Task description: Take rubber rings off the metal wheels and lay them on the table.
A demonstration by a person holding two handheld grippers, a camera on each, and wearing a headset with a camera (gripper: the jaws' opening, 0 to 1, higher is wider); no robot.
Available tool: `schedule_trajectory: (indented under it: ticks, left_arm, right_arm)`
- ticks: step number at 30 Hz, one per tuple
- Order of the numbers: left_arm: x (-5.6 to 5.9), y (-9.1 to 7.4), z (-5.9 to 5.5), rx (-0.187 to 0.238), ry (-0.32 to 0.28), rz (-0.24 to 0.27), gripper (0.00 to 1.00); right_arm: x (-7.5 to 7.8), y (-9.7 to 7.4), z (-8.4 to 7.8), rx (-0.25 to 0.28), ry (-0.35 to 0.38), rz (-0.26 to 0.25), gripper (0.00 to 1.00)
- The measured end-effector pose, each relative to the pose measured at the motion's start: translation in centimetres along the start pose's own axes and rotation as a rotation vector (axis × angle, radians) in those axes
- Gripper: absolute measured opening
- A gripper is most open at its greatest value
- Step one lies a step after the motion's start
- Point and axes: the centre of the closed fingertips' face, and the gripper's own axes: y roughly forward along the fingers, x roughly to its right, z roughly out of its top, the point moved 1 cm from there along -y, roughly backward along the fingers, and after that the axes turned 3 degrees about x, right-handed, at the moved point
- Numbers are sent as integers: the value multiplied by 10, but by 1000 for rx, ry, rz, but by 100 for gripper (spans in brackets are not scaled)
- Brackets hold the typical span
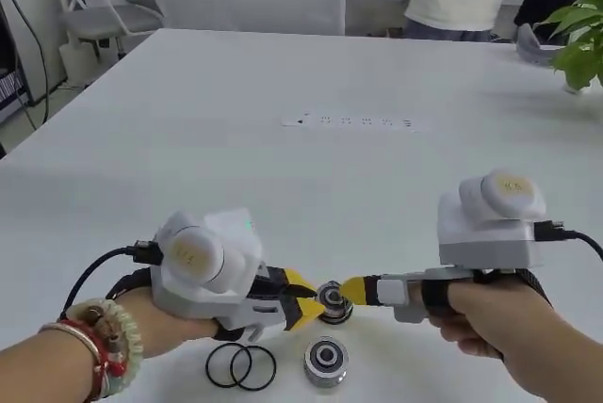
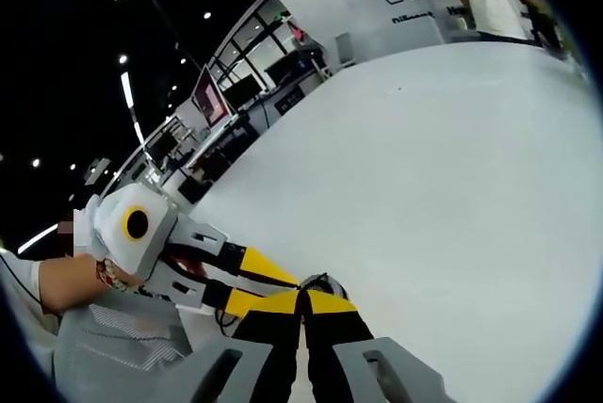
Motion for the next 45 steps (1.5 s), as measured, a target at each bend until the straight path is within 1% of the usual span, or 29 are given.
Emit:
schedule_trajectory:
  ticks: [1,2,3,5,6,7,10,16,26,30,34,37,38,41,42,43,45]
  left_arm:
    - [1,0,0,1,1,0,4]
    - [0,0,0,1,0,0,4]
    - [0,0,0,1,-3,0,4]
    - [0,1,0,2,1,0,3]
    - [0,1,0,3,2,1,3]
    - [0,1,0,5,0,2,3]
    - [0,1,0,6,-2,2,3]
    - [0,1,1,3,-5,3,3]
    - [-1,1,1,-9,-13,3,3]
    - [-1,0,1,-30,-12,1,4]
    - [-2,-1,1,-58,5,3,4]
    - [-1,-2,3,-60,11,-4,8]
    - [0,-2,4,-62,11,-5,11]
    - [0,-3,4,-83,18,-5,24]
    - [1,-3,5,-85,30,-7,28]
    - [1,-3,6,-83,37,-9,29]
    - [3,-3,7,-82,40,-18,28]
  right_arm:
    - [-3,0,2,8,-1,12,0]
    - [-16,-1,14,72,38,79,0]
    - [-19,-2,18,84,68,84,0]
    - [-15,-2,16,68,-2,56,0]
    - [-15,-2,12,47,-26,52,0]
    - [-19,-2,11,51,-15,56,0]
    - [-15,-3,14,58,0,55,0]
    - [-11,-5,11,55,10,36,0]
    - [-8,-6,9,49,9,22,0]
    - [-6,-6,10,50,11,17,0]
    - [-5,-6,9,47,13,13,0]
    - [-5,-6,10,50,8,12,0]
    - [-5,-6,11,53,10,13,0]
    - [-3,-8,13,63,17,12,0]
    - [-2,-9,14,66,20,12,0]
    - [-1,-9,15,69,24,12,0]
    - [0,-9,16,75,28,12,0]
